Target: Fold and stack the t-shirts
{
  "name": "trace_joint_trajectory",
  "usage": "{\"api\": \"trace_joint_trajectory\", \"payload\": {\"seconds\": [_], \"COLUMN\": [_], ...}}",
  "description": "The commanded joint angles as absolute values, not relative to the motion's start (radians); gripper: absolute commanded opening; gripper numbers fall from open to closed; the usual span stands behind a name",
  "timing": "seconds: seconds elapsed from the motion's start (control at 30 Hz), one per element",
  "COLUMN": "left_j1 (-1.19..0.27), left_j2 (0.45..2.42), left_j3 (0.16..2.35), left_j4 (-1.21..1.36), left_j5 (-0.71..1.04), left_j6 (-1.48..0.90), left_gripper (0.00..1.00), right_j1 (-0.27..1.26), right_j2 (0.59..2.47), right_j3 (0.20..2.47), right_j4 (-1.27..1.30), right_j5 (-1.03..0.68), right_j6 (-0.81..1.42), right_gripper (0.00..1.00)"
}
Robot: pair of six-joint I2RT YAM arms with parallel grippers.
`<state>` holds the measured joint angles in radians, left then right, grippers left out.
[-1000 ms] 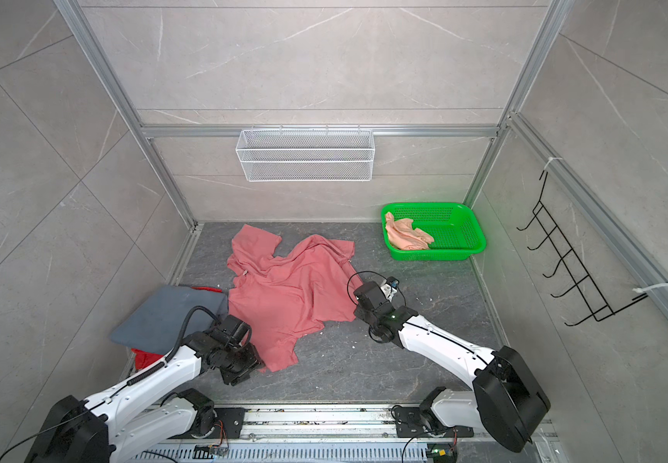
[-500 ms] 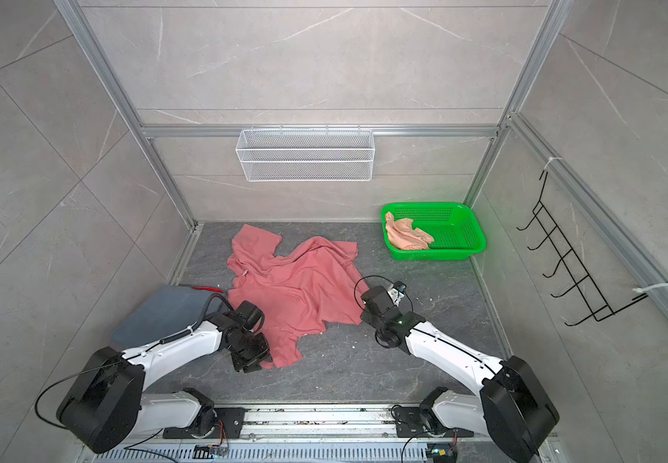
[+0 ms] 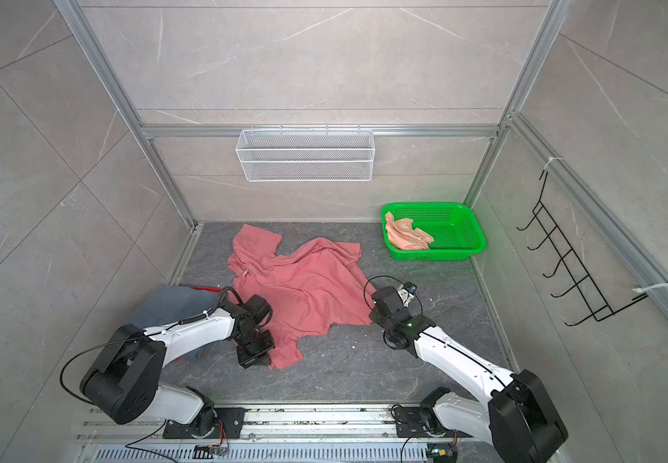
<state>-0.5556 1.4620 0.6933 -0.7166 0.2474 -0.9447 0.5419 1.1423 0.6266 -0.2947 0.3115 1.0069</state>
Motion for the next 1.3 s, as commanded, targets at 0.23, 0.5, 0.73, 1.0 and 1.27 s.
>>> {"api": "trace_joint_trajectory", "payload": {"seconds": [0.23,0.5,0.73,1.0,1.27], "left_j1": [-0.54,-0.52,-0.52,-0.522,-0.419], "left_j2": [0.982,0.891,0.868,0.941,1.427], "left_j3": [0.917,1.381,1.725,1.793,2.072], "left_j4": [-1.11,-1.26,-1.243,-0.821,-0.674], "left_j5": [-0.19,-0.391,-0.565,-0.552,-0.479], "left_j6": [-0.844,-0.711,-0.537,-0.318,-0.237], "left_gripper": [0.0,0.0,0.0,0.0,0.0], "right_j1": [0.52,0.518,0.517,0.518,0.514], "right_j2": [1.008,0.894,0.811,1.037,1.406], "right_j3": [0.802,1.123,1.46,1.699,1.889], "right_j4": [-0.485,-0.711,-0.857,-0.7,-0.385], "right_j5": [0.363,0.38,0.298,0.266,0.36], "right_j6": [0.812,0.622,0.426,0.272,0.21], "right_gripper": [0.0,0.0,0.0,0.0,0.0]}}
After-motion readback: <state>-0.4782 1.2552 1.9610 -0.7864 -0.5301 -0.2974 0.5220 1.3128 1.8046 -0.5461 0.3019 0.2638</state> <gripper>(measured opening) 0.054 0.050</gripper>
